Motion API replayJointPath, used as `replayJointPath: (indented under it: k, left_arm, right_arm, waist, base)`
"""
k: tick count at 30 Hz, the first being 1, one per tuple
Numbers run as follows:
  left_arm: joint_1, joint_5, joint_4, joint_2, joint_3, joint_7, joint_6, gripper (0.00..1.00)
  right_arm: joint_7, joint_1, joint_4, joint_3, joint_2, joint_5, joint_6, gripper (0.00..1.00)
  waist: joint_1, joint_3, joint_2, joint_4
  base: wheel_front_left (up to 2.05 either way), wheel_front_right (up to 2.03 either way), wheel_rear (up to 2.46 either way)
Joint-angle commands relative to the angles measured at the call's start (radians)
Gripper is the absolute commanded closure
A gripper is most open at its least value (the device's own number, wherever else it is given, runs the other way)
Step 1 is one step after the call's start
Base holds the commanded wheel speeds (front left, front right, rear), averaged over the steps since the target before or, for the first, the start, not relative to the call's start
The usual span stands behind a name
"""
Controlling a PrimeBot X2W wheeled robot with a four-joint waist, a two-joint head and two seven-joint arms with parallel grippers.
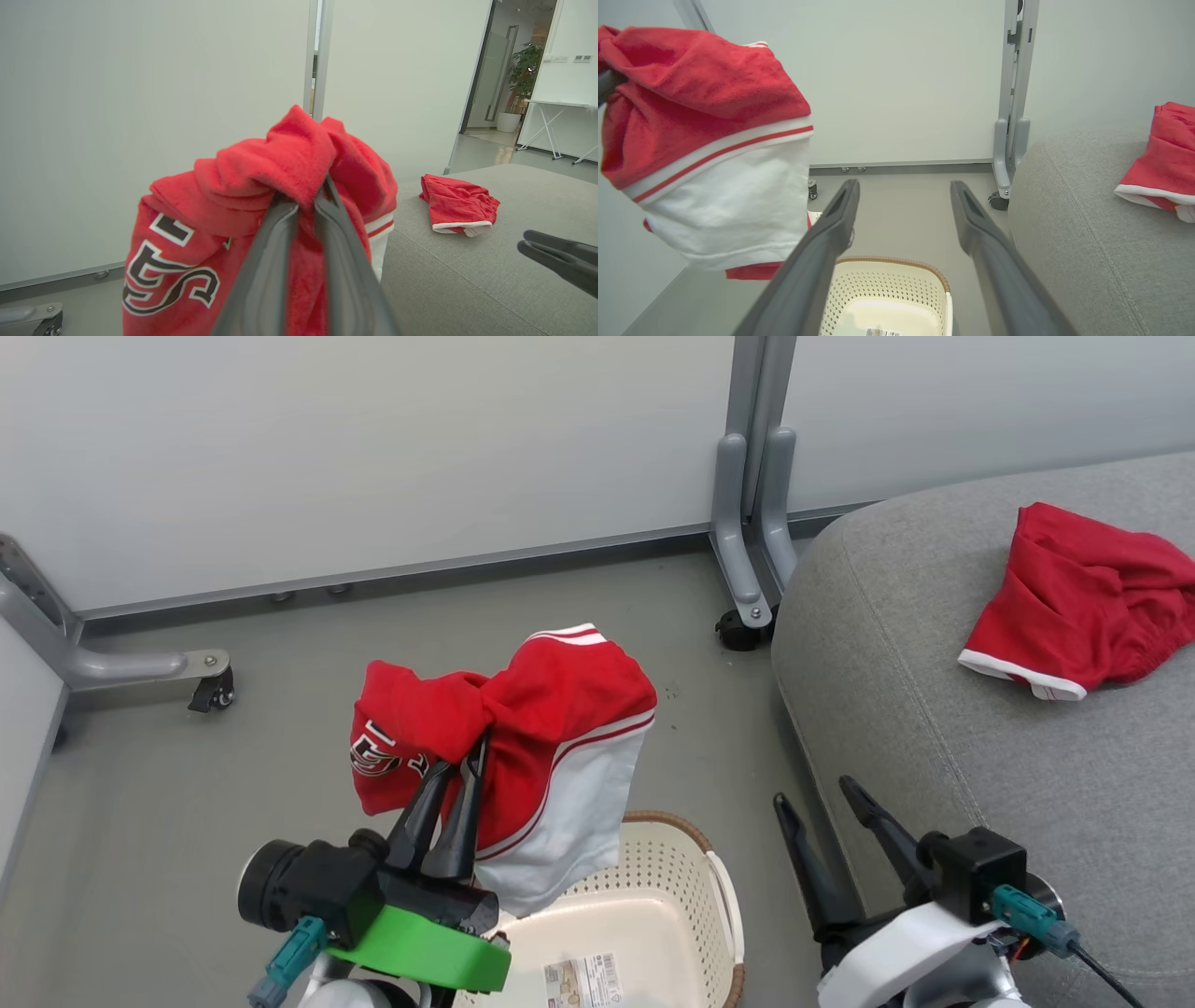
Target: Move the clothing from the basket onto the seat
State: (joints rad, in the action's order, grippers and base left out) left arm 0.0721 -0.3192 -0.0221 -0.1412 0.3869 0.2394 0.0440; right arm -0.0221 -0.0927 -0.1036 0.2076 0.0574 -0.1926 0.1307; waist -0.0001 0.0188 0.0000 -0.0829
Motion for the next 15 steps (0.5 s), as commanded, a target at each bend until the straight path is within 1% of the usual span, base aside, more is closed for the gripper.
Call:
replayJointPath:
  k: [1,6,12,15]
  left_arm:
    - [0.004,-0.007,-0.001,-0.006,-0.001,0.006,-0.004,1.0]
    - [0.017,-0.007,-0.006,-0.007,0.005,0.006,-0.004,1.0]
    - [0.033,-0.006,-0.004,-0.003,0.017,0.007,0.002,1.0]
    - [0.04,-0.003,0.0,0.0,0.025,0.008,0.008,1.0]
  right_arm:
    - [0.0,0.022,0.006,0.018,0.001,-0.013,0.0,0.0]
    - [0.006,0.074,0.038,0.132,0.001,-0.045,0.0,0.0]
    - [0.015,0.201,0.106,0.329,-0.003,-0.14,0.0,0.0]
    - [0.027,0.268,0.144,0.397,-0.005,-0.179,0.0,0.0]
  waist:
    - [0.0001,-0.002,0.0,0.002]
    - [0.0001,-0.012,0.0,0.011]
    - [0.0001,-0.027,0.0,0.03]
    - [0.0001,-0.036,0.0,0.045]
  base:
    - [0.0,0.0,0.0]
    - [0.0,0.0,0.0]
    - [0.0,0.0,0.0]
    - [0.0,0.0,0.0]
